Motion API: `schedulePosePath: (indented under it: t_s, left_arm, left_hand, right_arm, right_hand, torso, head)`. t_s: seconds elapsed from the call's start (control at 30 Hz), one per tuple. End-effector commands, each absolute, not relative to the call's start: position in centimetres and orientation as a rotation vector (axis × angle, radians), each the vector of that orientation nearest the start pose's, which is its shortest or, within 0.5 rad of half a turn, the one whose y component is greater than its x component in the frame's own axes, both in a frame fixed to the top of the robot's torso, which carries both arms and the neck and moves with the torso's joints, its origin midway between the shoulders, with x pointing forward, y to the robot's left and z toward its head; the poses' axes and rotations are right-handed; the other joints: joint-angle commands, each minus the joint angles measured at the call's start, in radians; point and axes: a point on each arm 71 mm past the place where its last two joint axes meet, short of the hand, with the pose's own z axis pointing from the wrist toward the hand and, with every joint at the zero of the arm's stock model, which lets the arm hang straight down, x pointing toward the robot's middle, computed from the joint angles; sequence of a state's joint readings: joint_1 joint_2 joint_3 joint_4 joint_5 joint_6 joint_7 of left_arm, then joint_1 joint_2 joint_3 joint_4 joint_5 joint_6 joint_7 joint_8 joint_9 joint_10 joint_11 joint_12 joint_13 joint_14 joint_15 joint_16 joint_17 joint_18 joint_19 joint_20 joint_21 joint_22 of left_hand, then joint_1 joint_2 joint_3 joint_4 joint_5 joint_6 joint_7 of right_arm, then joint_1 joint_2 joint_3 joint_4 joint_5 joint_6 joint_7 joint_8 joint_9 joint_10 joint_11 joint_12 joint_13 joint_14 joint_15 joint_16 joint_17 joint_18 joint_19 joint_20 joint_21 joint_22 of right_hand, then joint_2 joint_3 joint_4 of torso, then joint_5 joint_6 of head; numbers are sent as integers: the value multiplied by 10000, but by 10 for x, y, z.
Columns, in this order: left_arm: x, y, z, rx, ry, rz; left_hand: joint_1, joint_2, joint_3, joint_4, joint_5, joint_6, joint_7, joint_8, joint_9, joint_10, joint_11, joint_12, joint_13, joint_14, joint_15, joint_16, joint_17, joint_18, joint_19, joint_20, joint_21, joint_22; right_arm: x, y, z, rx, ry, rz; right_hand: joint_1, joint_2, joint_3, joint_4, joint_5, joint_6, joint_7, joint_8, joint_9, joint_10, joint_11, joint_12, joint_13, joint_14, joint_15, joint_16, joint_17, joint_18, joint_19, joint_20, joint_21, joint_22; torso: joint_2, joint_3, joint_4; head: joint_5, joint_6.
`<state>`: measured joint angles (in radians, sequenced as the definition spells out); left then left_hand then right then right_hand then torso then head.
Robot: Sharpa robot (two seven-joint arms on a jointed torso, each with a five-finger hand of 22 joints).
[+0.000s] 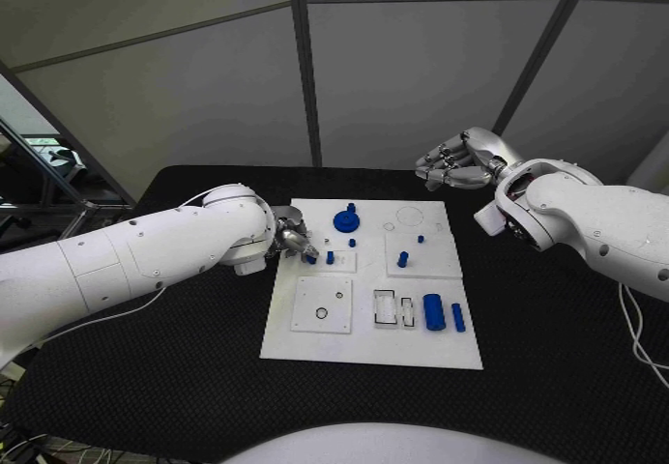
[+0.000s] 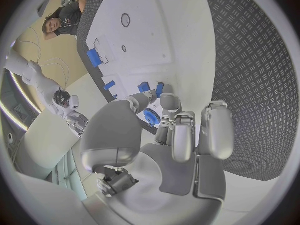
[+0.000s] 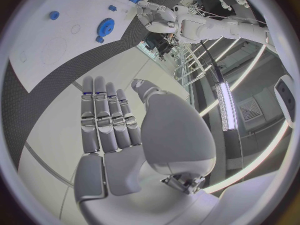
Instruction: Assemble the parts on the task board
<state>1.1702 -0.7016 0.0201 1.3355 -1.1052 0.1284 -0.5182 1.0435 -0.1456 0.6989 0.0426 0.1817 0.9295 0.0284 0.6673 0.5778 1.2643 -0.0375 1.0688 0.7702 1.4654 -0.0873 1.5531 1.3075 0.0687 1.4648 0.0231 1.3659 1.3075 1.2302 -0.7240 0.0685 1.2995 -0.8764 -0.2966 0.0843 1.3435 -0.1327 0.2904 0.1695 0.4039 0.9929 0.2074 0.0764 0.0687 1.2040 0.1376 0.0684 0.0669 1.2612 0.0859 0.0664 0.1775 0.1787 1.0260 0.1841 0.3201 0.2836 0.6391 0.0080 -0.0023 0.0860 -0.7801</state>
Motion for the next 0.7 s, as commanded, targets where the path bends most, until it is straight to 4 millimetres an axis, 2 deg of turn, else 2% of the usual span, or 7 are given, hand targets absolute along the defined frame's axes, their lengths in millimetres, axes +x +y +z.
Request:
schedulePosePath:
  t_s: [0.03, 0.53, 0.7]
  left_arm:
    - [507, 199, -240, -2228, 23339, -3699]
    - [508, 200, -241, -2301, 23304, -3644]
    - [509, 201, -241, -2374, 23229, -3637]
  left_hand:
    - [-73, 35, -86, -1, -22, 60, 7, -67, -13, 128, -20, 63, 44, 1007, -61, 77, 2467, -182, 302, -50, 76, 787]
    - [-426, 65, -508, 243, -26, 252, -28, -117, -130, 272, -49, 213, 261, 1043, -82, 154, 2595, -217, 365, -74, 207, 930]
    - [-873, 33, -975, 606, -58, 352, -5, -163, -209, 296, -28, 241, 299, 1046, -69, 159, 2603, -223, 373, -70, 218, 956]
  right_arm:
    - [543, -207, -143, 3634, 15825, 10122]
    - [543, -208, -143, 3638, 15816, 10116]
    - [543, -208, -143, 3638, 15815, 10115]
  right_hand:
    - [-10, 3, -72, 16, 61, -75, -24, -29, 6, -64, -22, -20, 5, -49, -13, -25, -10, 26, -2, 61, -59, -16]
    - [-32, 13, -81, 34, 70, -78, -20, -28, 7, -66, -19, -19, 6, -51, -9, -25, -13, 26, 4, 63, -70, -24]
    - [-46, 19, -86, 45, 79, -81, -18, -27, 7, -68, -17, -19, 6, -53, -7, -25, -16, 25, 7, 65, -77, -30]
  torso:
    - [-1, 4, 0]
    - [-2, -1, 0]
    - [-10, -1, 0]
  head:
    - [-6, -14]
    - [-34, -32]
    - [-34, -32]
